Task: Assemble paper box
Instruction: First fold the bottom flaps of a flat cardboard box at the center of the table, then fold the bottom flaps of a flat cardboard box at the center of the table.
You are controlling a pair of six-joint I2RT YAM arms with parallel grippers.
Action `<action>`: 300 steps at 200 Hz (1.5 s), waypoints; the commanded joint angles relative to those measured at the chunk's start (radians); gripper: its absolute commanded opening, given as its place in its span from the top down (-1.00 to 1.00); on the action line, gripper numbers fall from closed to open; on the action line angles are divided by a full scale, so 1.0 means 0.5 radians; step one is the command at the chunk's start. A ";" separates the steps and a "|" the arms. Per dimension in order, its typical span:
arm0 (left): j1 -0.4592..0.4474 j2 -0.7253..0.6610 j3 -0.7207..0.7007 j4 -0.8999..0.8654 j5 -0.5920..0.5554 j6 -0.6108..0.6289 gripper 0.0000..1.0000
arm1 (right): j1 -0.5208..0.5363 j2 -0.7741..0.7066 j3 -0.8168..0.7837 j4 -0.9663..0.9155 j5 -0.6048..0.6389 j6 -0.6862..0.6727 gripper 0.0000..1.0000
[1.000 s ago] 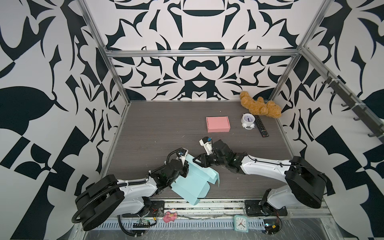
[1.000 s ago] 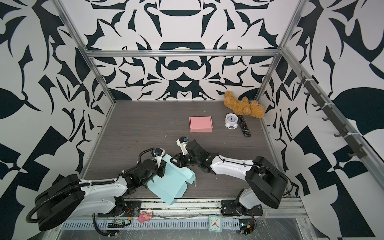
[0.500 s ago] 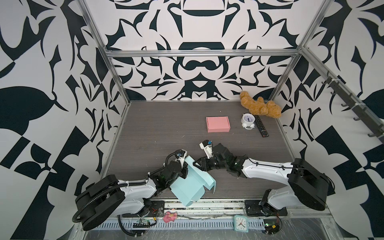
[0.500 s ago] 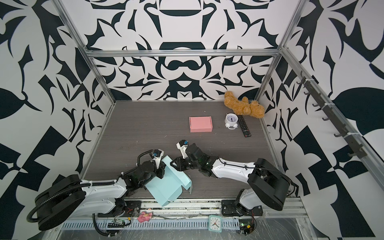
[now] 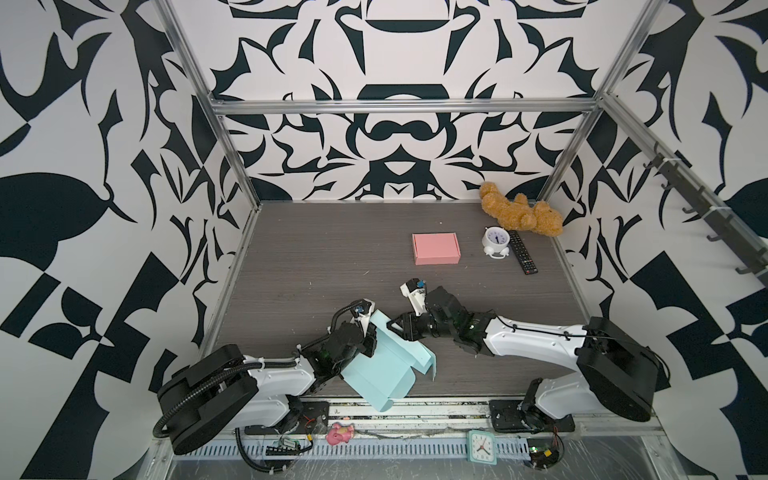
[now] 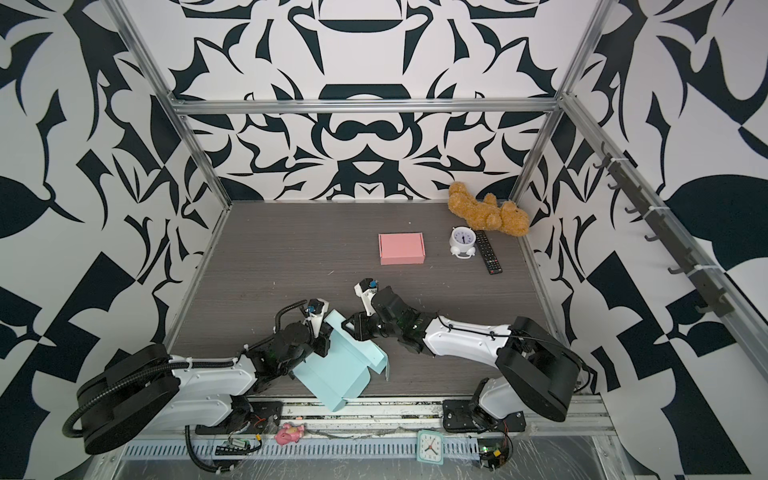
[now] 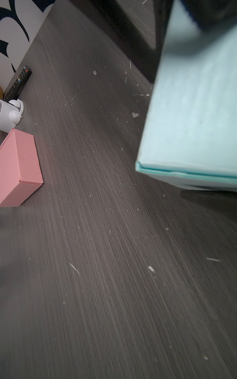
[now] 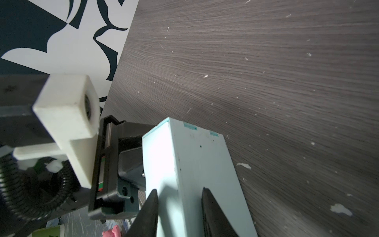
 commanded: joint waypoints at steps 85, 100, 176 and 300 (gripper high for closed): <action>-0.011 -0.112 -0.033 -0.074 0.012 -0.028 0.71 | 0.029 -0.102 -0.046 -0.059 -0.014 -0.022 0.28; -0.015 -0.126 -0.033 -0.078 0.011 -0.033 0.75 | 0.029 -0.117 -0.038 -0.069 -0.011 -0.032 0.28; -0.018 -0.257 0.206 -0.654 -0.088 -0.217 0.77 | 0.032 -0.561 0.227 -0.782 0.439 -0.433 0.17; -0.018 -0.259 0.685 -1.636 -0.282 -0.764 0.81 | 0.095 -0.922 0.448 -1.437 1.024 -0.843 0.92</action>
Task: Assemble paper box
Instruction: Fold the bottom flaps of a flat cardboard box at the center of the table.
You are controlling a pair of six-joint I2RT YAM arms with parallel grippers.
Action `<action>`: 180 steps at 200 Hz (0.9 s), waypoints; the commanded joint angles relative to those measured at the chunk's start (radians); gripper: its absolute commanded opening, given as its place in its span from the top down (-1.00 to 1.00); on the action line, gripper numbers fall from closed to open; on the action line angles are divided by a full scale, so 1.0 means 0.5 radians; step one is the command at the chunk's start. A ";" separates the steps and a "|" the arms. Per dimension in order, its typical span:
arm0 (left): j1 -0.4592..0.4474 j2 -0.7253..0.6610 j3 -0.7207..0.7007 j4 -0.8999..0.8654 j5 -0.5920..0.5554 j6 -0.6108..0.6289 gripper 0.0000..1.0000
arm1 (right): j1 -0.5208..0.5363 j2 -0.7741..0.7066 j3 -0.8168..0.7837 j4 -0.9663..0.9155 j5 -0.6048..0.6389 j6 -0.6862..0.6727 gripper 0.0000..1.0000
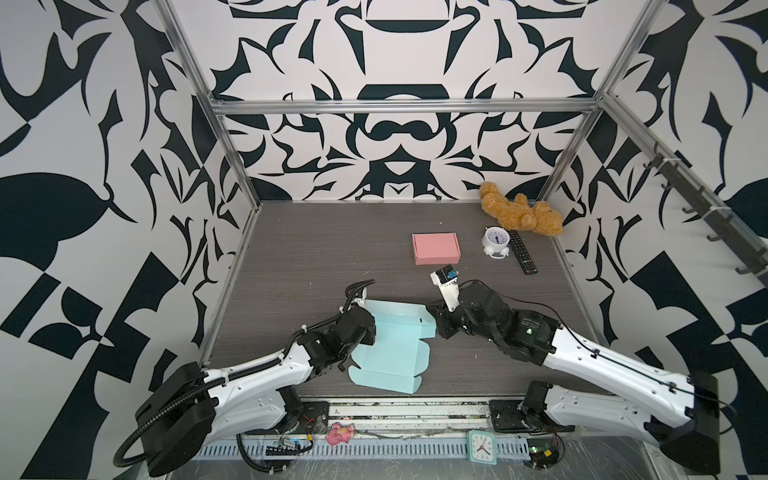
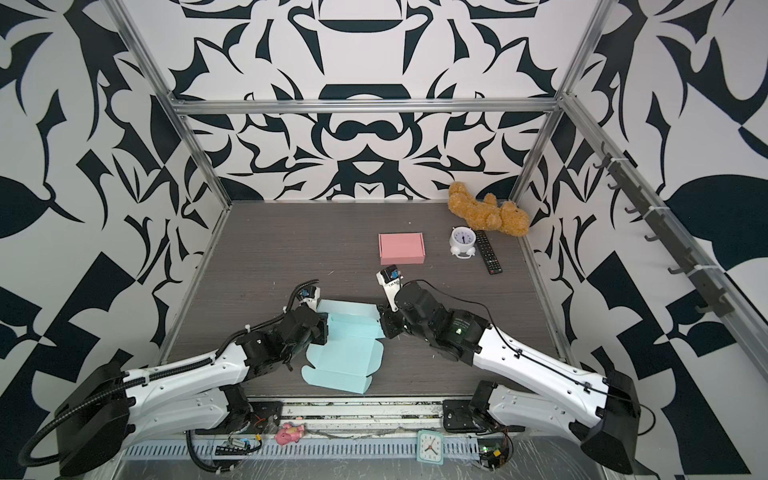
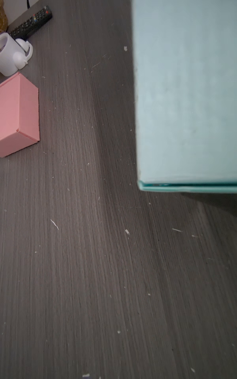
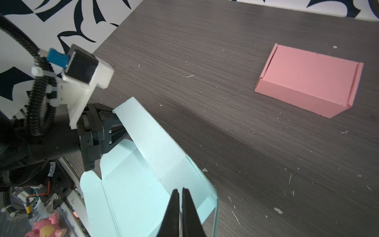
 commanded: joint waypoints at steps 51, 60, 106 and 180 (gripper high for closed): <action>0.004 0.110 0.166 -0.255 -0.017 -0.162 0.85 | 0.192 0.117 0.199 -0.265 0.423 -0.171 1.00; 0.004 0.123 0.182 -0.263 -0.012 -0.157 0.85 | 0.230 0.162 0.235 -0.292 0.475 -0.187 1.00; 0.004 0.138 0.194 -0.246 0.004 -0.159 0.88 | 0.276 0.325 0.319 -0.321 0.571 -0.203 1.00; 0.004 0.056 0.169 -0.243 0.017 -0.148 0.88 | 0.275 0.513 0.351 -0.261 0.558 -0.227 1.00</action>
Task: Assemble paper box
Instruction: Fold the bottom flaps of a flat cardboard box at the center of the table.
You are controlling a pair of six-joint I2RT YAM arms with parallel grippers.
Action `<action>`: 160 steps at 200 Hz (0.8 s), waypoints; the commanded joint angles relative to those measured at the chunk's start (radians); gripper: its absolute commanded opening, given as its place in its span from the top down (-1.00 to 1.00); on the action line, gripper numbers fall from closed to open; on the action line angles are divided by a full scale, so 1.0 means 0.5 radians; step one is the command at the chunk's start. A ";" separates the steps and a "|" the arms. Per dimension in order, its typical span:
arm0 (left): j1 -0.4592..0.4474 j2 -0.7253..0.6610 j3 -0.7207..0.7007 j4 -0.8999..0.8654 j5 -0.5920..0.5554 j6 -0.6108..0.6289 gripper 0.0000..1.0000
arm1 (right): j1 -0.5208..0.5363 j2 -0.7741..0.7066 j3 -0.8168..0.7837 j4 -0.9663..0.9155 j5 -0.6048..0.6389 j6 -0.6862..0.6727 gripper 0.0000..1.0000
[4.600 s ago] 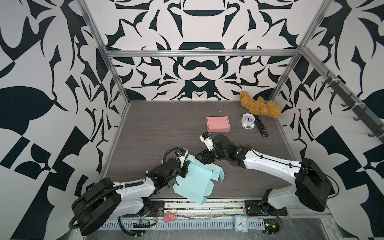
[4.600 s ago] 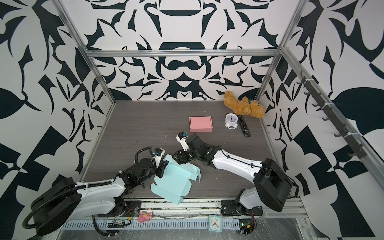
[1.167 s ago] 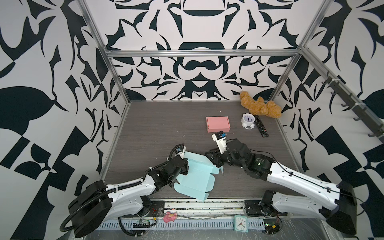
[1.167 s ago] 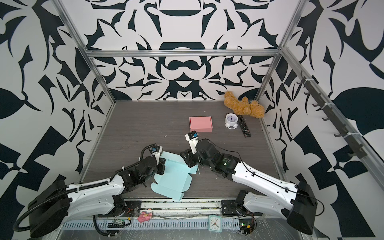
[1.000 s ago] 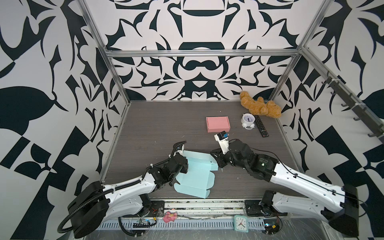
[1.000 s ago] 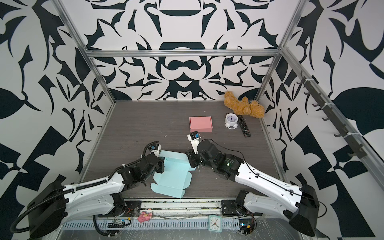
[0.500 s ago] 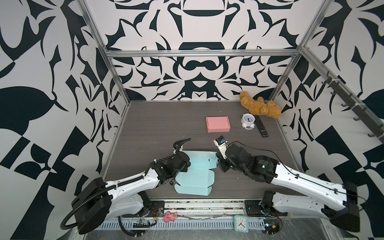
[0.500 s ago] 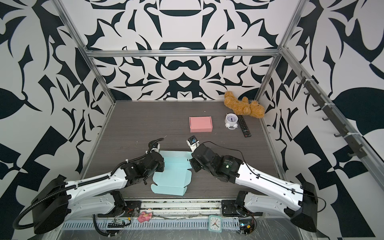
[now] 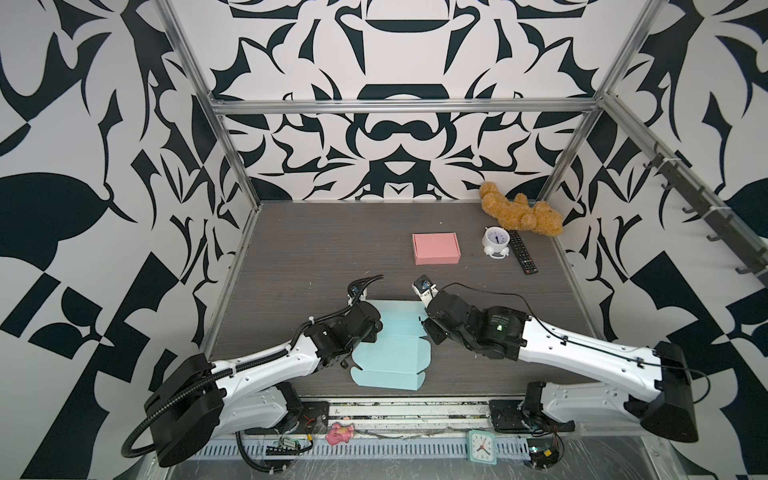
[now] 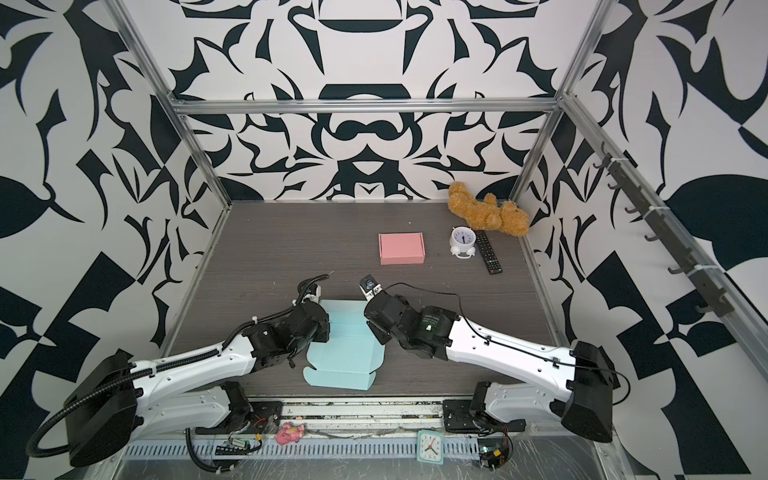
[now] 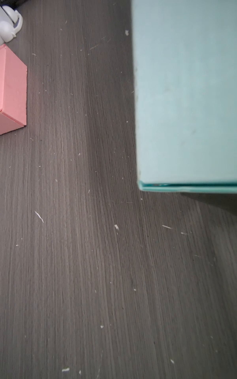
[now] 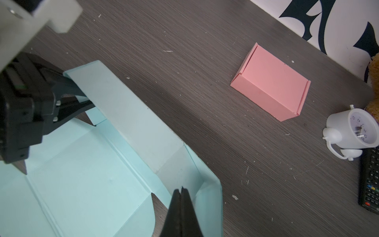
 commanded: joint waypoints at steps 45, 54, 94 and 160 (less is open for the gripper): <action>0.003 -0.090 0.011 -0.004 0.041 -0.031 0.89 | 0.002 0.099 0.084 0.056 -0.006 -0.029 1.00; 0.004 -0.099 0.006 0.008 0.053 -0.031 0.89 | 0.003 0.105 0.085 0.073 -0.020 -0.027 1.00; 0.006 -0.147 -0.020 0.041 0.099 -0.042 0.89 | 0.003 0.108 0.077 0.185 -0.120 -0.036 1.00; 0.010 -0.236 -0.088 0.107 0.140 -0.047 0.87 | 0.001 -0.074 -0.034 0.321 -0.145 -0.077 1.00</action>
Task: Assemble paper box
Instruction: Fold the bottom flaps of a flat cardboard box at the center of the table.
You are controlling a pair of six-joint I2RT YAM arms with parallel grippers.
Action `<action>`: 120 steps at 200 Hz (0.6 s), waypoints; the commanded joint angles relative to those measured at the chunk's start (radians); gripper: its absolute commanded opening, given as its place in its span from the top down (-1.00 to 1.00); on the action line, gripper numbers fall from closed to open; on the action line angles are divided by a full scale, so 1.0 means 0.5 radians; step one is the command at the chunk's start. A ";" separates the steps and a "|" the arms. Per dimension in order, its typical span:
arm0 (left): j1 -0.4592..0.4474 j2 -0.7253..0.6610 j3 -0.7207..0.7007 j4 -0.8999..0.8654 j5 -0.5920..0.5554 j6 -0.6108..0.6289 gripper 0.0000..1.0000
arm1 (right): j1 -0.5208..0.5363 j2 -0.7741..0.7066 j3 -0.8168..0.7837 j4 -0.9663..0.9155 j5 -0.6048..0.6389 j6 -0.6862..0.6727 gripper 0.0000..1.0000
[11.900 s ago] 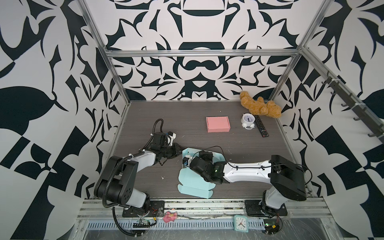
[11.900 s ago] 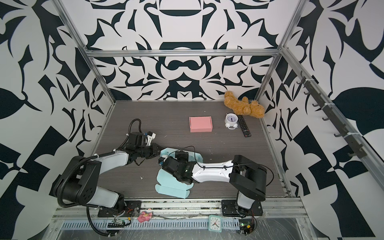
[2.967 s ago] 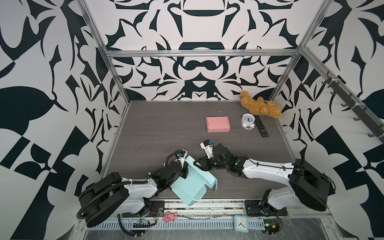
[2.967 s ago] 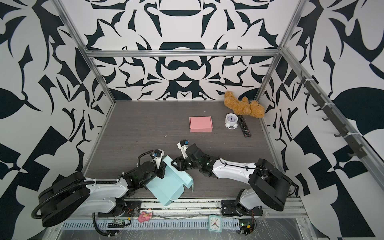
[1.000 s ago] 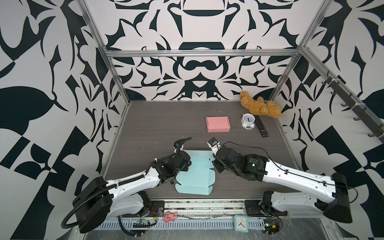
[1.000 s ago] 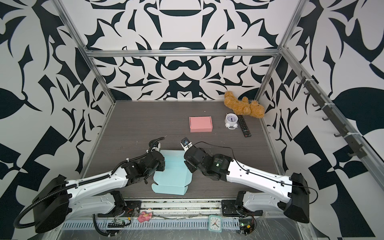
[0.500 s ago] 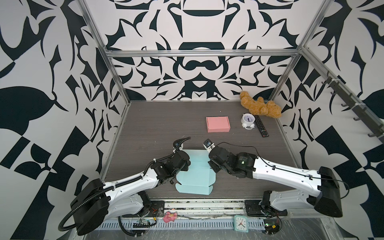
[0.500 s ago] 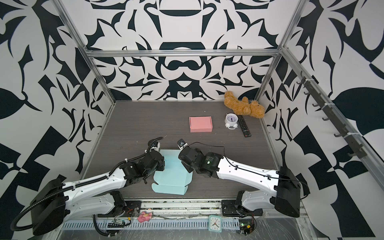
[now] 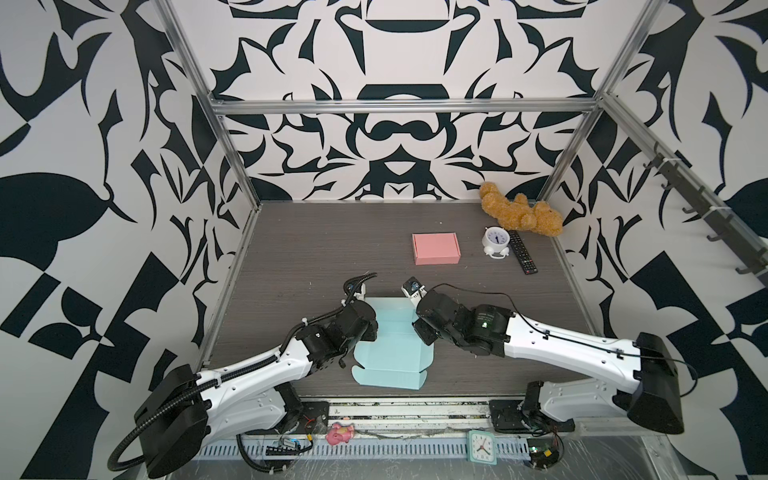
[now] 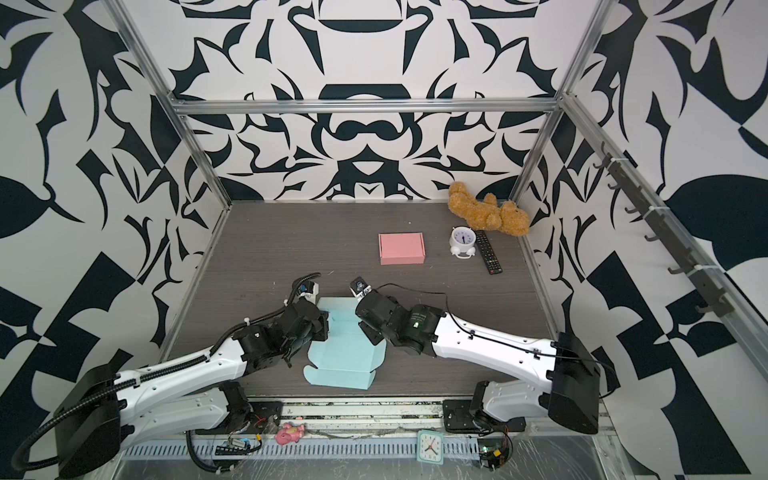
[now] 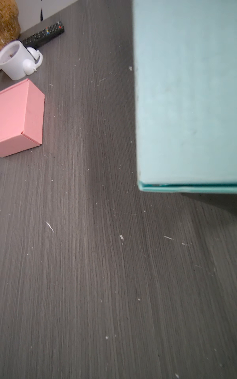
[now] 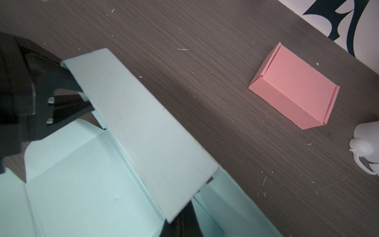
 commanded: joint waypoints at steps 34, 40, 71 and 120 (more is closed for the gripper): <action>0.035 -0.112 -0.066 0.030 0.054 -0.011 0.87 | 0.002 -0.425 -0.243 0.409 -0.091 -0.051 1.00; 0.046 -0.126 -0.068 0.023 0.062 -0.015 0.87 | 0.001 -0.461 -0.266 0.428 -0.105 -0.059 1.00; 0.139 -0.172 -0.083 0.017 0.160 -0.022 0.88 | 0.001 -0.607 -0.342 0.433 -0.117 -0.096 1.00; 0.427 -0.223 -0.130 0.061 0.519 0.003 0.90 | 0.004 -0.875 -0.641 0.710 -0.204 -0.053 1.00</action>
